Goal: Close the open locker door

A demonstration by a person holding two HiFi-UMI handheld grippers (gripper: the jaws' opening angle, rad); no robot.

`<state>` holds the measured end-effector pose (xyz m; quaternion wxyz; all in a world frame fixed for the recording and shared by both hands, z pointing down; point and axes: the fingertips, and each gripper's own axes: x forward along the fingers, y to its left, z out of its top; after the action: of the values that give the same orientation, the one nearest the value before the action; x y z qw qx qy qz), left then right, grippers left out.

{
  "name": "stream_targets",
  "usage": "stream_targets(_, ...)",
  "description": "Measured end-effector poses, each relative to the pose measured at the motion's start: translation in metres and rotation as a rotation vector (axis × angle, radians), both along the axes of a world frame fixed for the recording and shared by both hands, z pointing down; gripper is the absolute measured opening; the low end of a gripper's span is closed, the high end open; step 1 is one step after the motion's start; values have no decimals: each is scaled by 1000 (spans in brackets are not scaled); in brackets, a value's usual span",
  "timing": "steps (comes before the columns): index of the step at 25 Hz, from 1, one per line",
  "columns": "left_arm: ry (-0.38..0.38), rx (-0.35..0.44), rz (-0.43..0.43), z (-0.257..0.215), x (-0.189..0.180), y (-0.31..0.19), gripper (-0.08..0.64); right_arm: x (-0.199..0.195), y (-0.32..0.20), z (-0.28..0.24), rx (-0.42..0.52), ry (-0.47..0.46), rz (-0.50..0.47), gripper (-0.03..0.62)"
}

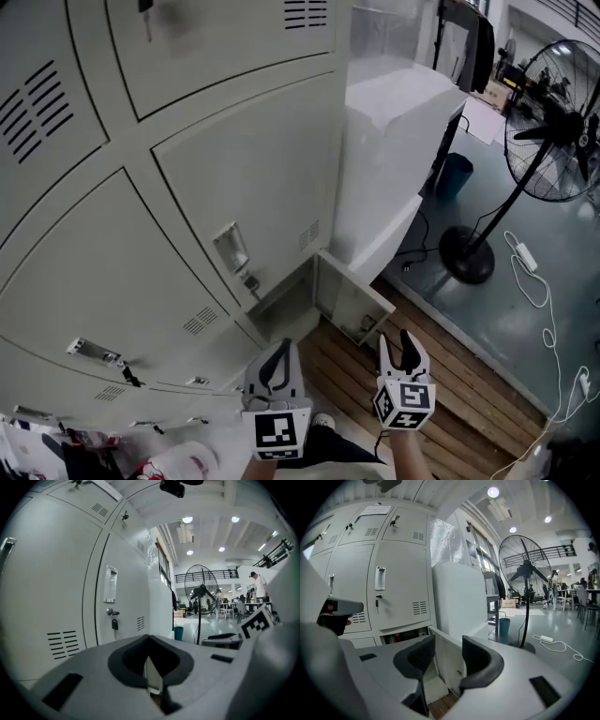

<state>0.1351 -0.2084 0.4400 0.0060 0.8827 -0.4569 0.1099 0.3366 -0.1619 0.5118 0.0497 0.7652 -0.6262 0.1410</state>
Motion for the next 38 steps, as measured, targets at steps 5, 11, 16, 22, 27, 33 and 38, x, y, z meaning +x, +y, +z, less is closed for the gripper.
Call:
stream_targets(5, -18, -13, 43, 6, 23, -8, 0, 13, -3, 14, -34, -5, -8, 173)
stream_targets(11, -16, -52, 91, 14, 48, -24, 0, 22, -11, 28, -58, -6, -9, 173)
stream_targets(16, -34, -64, 147, 22, 64, -43, 0, 34, -24, 44, -97, -7, 7, 173)
stream_targets(22, -43, -97, 184, 33, 77, -63, 0, 42, -43, 61, -118, -18, 1, 173)
stream_targets(27, -62, -116, 210, 44, 83, -75, 0, 49, -55, 72, -136, -32, 4, 173)
stream_targets(33, -77, -133, 239, 53, 89, -83, 0, 50, -66, 79, -143, -23, -20, 172)
stream_targets(38, -71, -143, 240, 54, 90, -85, 0, 50, -64, 79, -132, -35, -11, 170)
